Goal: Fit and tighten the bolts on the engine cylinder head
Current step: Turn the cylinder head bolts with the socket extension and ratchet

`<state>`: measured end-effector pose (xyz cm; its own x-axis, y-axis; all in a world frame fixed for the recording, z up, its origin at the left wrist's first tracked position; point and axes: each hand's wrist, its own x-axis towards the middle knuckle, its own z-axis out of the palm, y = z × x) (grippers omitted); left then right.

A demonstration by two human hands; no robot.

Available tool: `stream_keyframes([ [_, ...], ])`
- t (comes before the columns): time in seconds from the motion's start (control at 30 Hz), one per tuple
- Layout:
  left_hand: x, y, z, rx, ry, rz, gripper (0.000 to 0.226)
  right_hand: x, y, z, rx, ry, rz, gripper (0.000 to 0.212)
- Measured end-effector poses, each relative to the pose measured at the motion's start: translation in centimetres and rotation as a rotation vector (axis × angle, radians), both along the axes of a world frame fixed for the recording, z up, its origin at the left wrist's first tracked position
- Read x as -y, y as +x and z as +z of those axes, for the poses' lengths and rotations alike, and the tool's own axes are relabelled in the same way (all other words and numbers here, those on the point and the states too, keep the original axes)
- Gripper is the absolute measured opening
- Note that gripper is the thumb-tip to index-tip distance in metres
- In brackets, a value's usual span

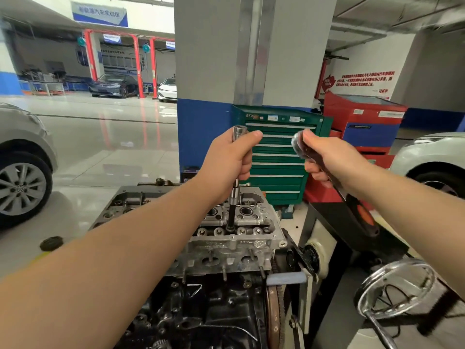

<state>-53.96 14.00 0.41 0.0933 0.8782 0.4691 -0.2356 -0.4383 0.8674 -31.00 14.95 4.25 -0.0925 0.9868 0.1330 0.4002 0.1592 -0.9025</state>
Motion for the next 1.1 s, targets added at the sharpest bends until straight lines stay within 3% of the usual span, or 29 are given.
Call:
stream_keyframes([
  [0.13,0.1,0.1,0.1,0.011,-0.028,0.000,0.038,2.1,-3.1,6.6,0.090,-0.014,0.218,0.065],
  [0.33,0.4,0.5,0.3,-0.024,-0.040,-0.006,0.037,3.2,-7.5,9.6,0.405,-0.037,0.397,0.067],
  [0.5,0.6,0.7,0.3,-0.050,-0.045,-0.052,0.037,2.5,-9.2,10.3,0.550,-0.082,0.400,0.072],
  [0.67,0.8,0.4,0.1,-0.035,-0.029,-0.094,0.034,1.9,-9.0,11.4,0.488,-0.143,0.395,0.066],
  [0.9,0.9,0.0,-0.1,0.020,-0.036,-0.097,0.029,1.7,-9.7,11.1,0.562,-0.244,0.402,0.069],
  [1.1,0.6,-0.4,-0.1,-0.012,-0.041,-0.097,0.028,1.0,-10.6,12.5,0.753,-0.262,0.335,0.075],
])
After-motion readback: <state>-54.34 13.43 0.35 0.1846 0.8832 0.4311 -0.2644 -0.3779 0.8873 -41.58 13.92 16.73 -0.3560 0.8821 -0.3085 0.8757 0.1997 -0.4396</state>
